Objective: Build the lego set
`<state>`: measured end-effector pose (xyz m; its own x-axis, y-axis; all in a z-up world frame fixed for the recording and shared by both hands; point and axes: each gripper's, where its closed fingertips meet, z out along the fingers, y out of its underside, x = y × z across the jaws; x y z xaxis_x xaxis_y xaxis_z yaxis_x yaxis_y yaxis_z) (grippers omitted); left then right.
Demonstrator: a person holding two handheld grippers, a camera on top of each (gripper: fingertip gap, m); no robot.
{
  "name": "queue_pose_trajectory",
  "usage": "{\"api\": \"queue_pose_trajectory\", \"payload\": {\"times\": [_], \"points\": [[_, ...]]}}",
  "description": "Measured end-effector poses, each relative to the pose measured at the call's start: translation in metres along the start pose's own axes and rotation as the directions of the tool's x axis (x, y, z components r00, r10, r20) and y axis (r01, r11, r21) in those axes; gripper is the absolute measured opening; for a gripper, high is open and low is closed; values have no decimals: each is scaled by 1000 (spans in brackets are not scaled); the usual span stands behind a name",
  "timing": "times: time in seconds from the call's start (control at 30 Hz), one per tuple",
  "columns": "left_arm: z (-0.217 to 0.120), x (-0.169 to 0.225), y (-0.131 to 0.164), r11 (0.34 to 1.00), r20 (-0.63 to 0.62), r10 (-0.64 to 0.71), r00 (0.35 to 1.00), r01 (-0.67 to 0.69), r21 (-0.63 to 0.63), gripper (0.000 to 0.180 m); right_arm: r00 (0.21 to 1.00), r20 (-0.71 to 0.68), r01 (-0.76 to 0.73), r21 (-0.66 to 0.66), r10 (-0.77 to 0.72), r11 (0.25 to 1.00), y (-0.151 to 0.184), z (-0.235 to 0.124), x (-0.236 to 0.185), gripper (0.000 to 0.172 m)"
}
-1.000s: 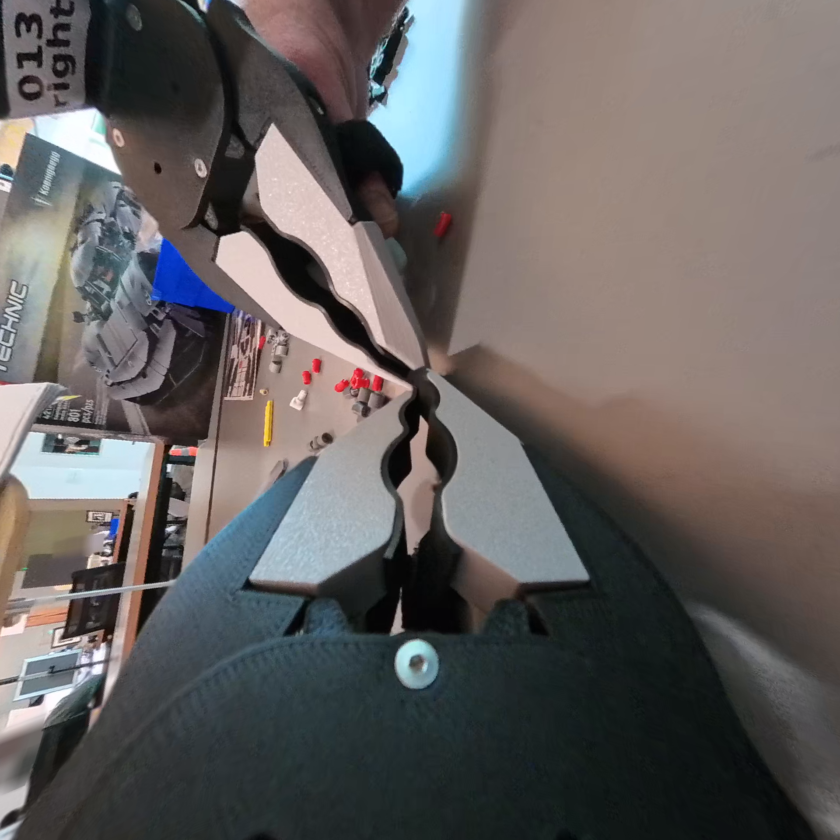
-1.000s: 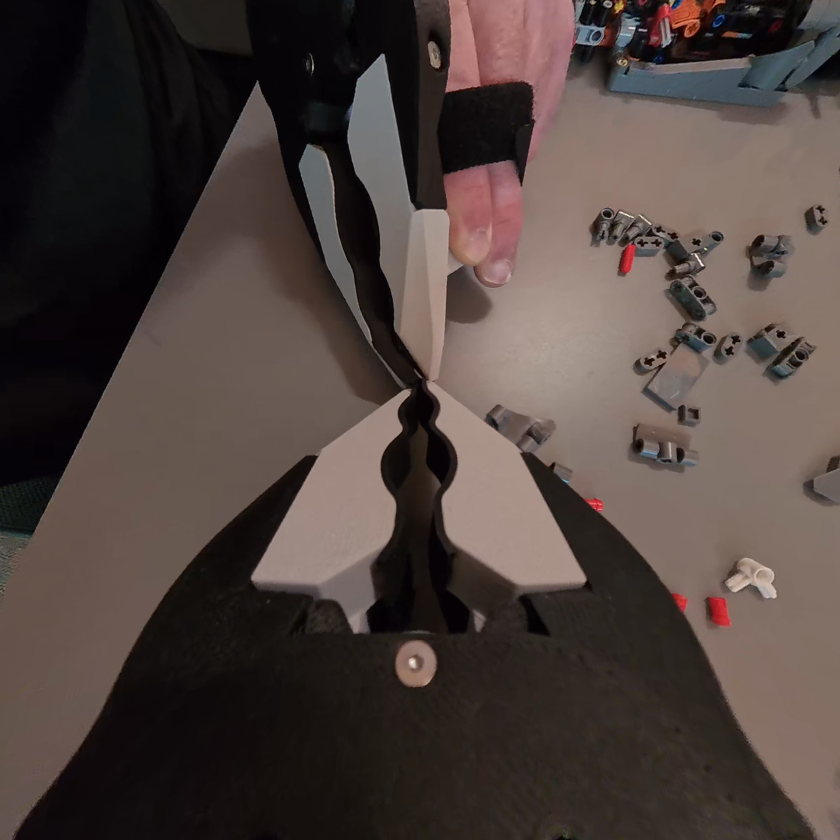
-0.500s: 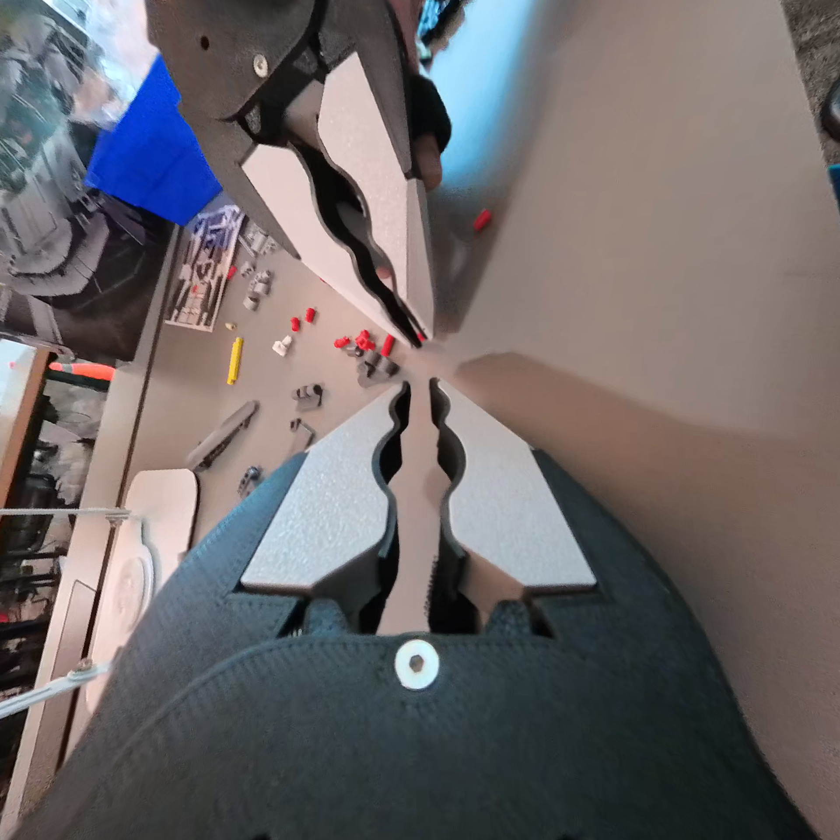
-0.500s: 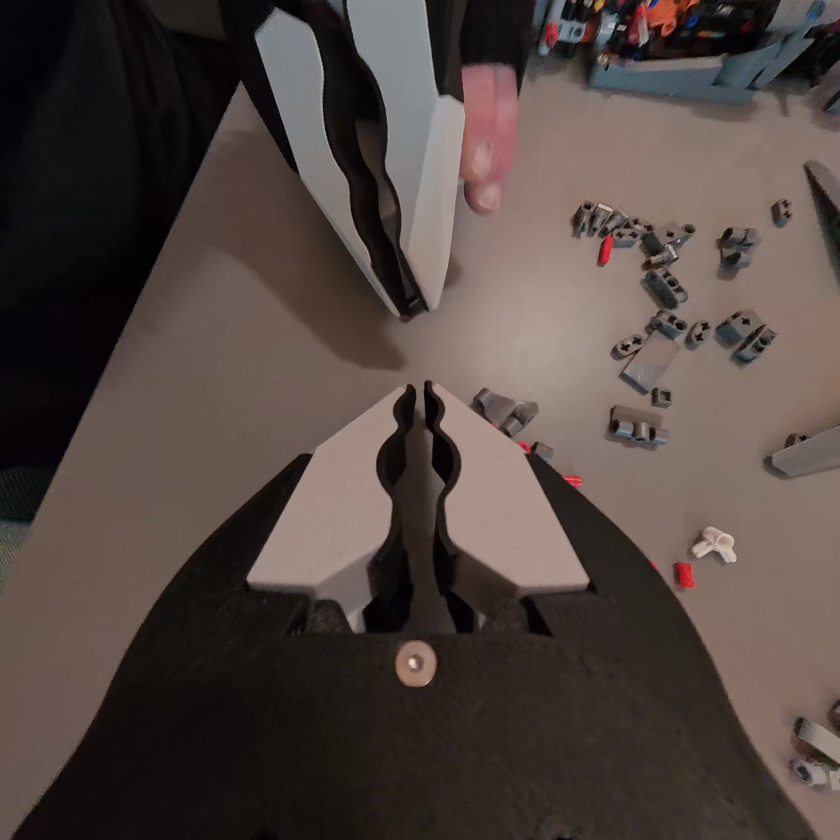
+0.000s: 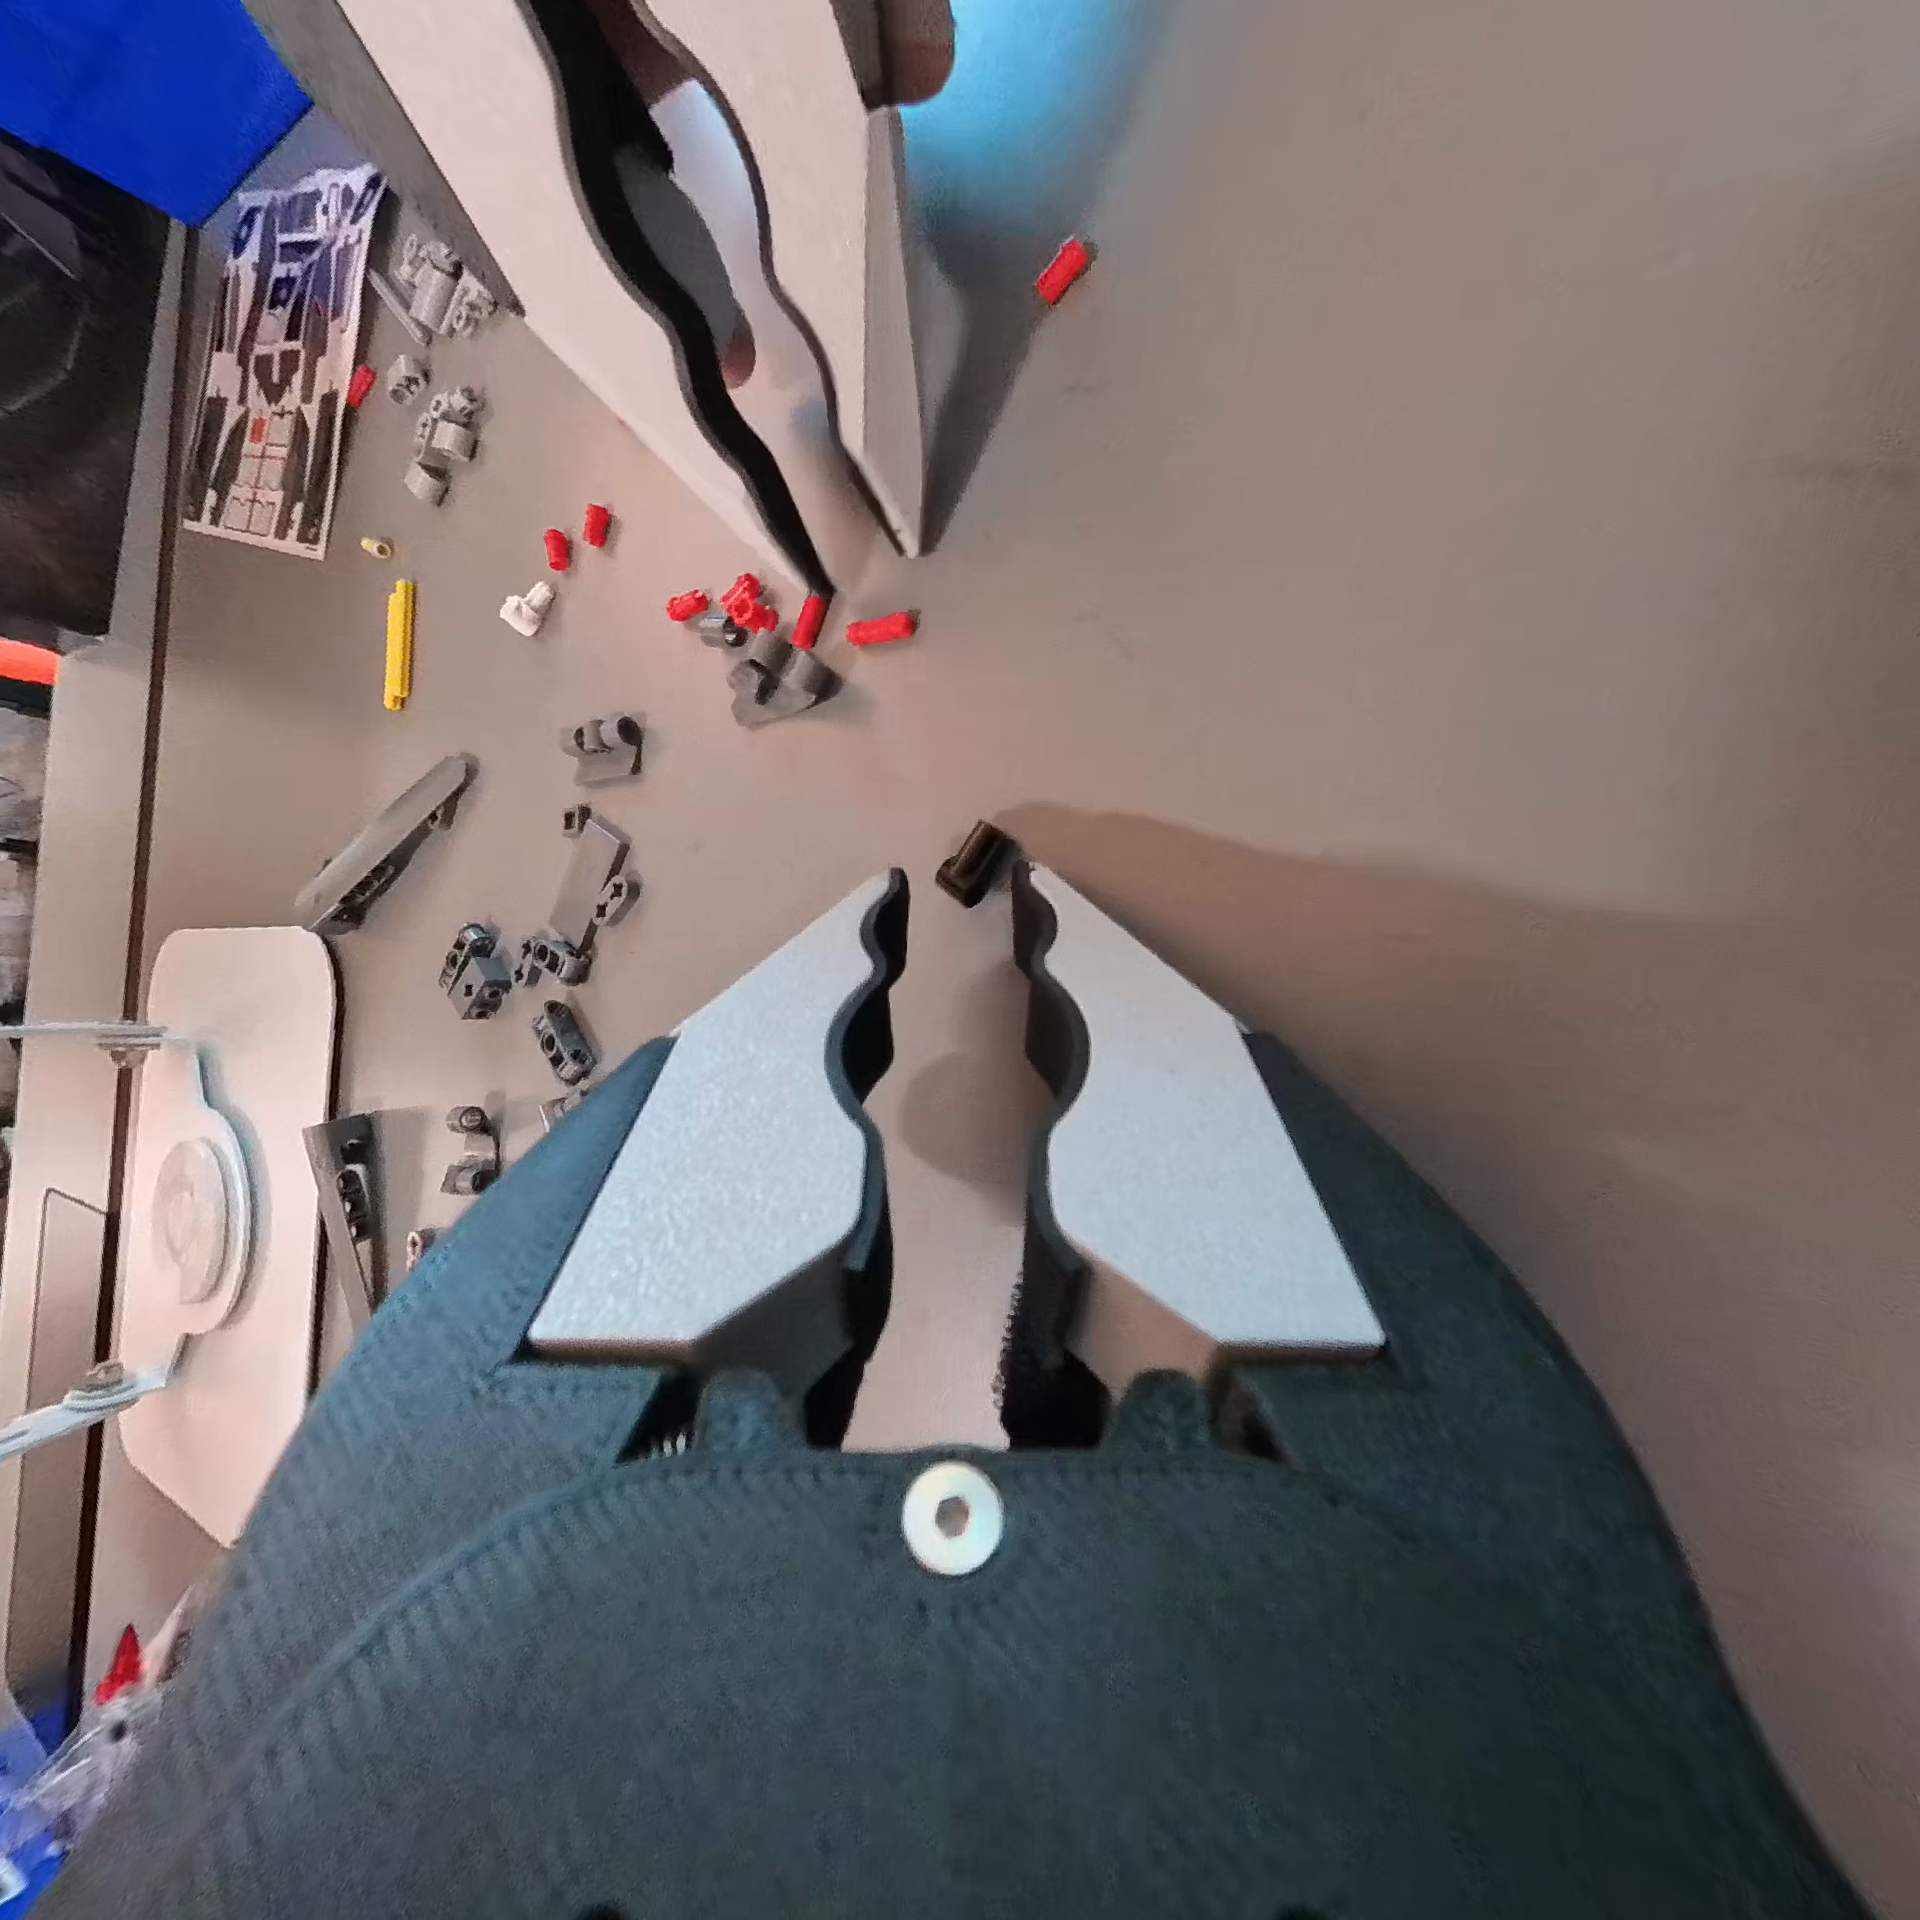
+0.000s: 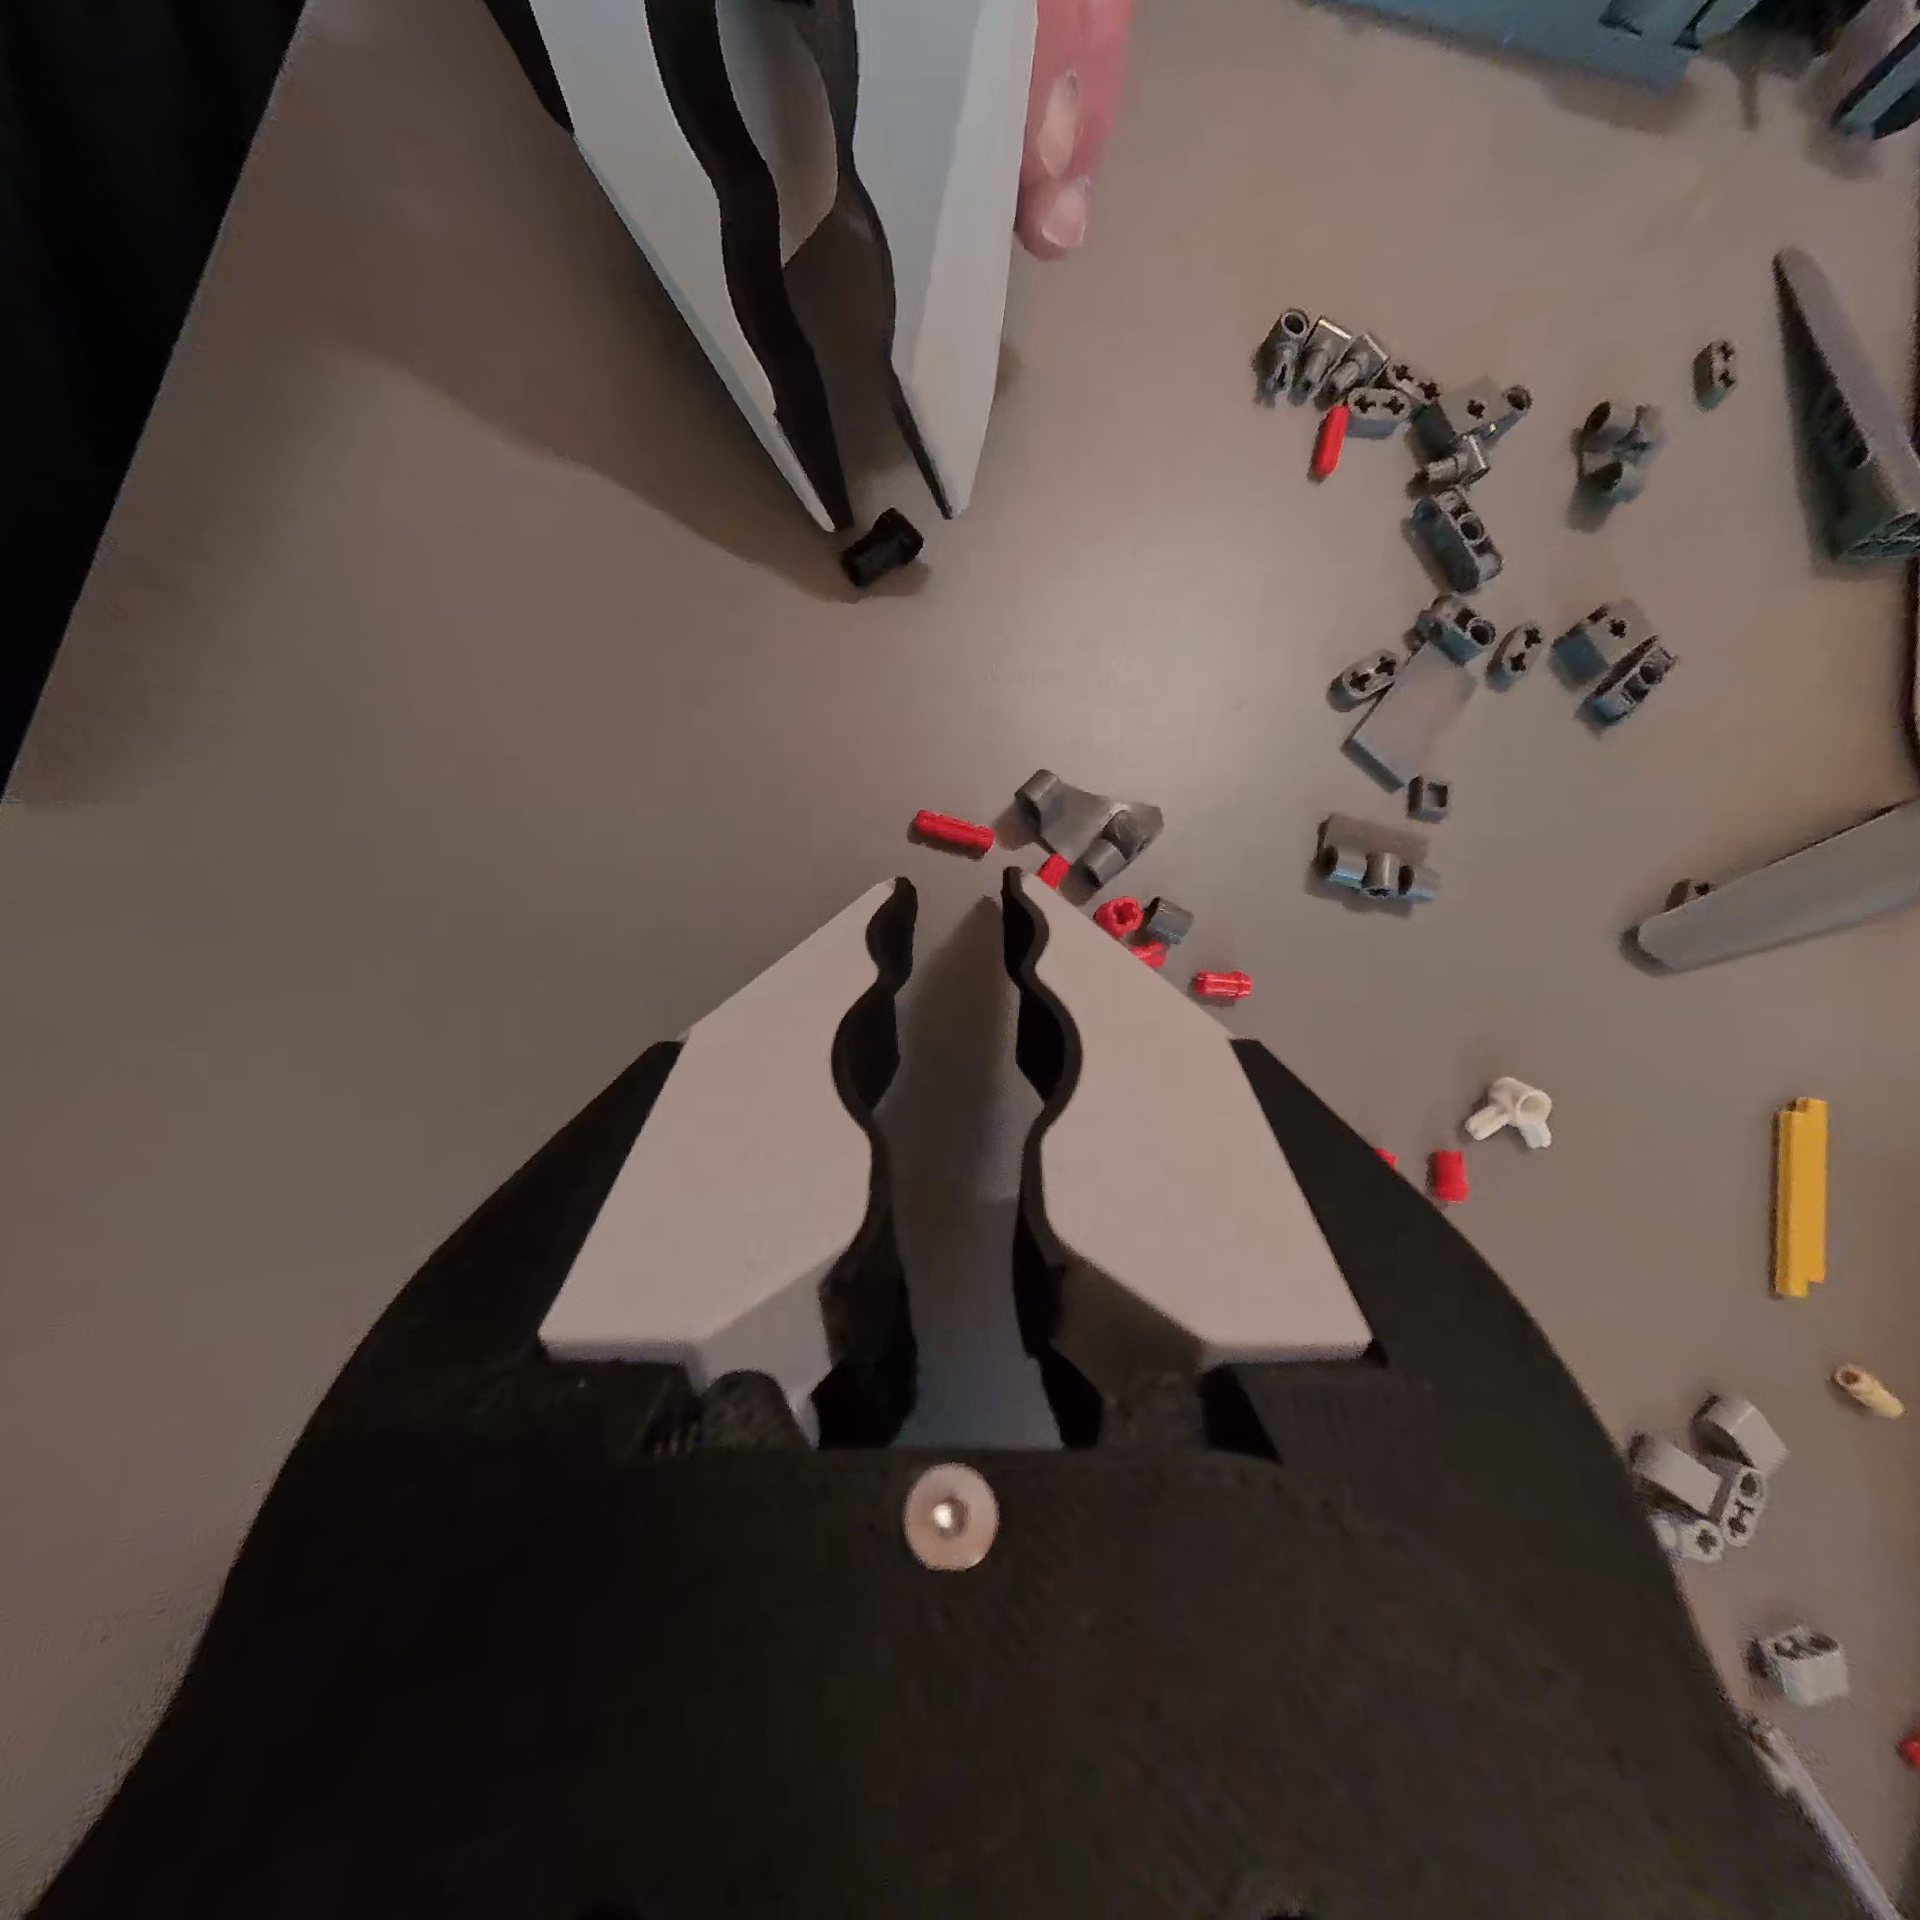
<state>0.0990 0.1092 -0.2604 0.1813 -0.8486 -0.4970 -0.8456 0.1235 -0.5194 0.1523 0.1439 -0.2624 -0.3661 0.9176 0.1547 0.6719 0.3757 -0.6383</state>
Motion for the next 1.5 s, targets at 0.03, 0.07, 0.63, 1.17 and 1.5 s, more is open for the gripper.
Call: {"api": "queue_pose_trajectory", "payload": {"times": [0.03,0.07,0.63,1.17,1.5], "points": [[0,-2,1,1000,4,7,1000,-7,-12,19,1000,0,0,-4,0,1000,0,0,0,13],[0,-3,3,1000,3,13,1000,-13,-21,19,1000,4,-3,-5,3,1000,0,1,-1,11],[5,0,-3,997,-48,68,997,-70,-42,9,1000,11,-28,9,28,1000,-5,3,-1,11],[12,1,-11,994,-62,108,992,-110,-19,7,886,-156,-446,-33,436,894,-5,-2,-5,15],[14,-4,-9,998,1,50,999,-50,-28,7,733,-290,-626,68,616,777,-6,8,-1,12]]}}
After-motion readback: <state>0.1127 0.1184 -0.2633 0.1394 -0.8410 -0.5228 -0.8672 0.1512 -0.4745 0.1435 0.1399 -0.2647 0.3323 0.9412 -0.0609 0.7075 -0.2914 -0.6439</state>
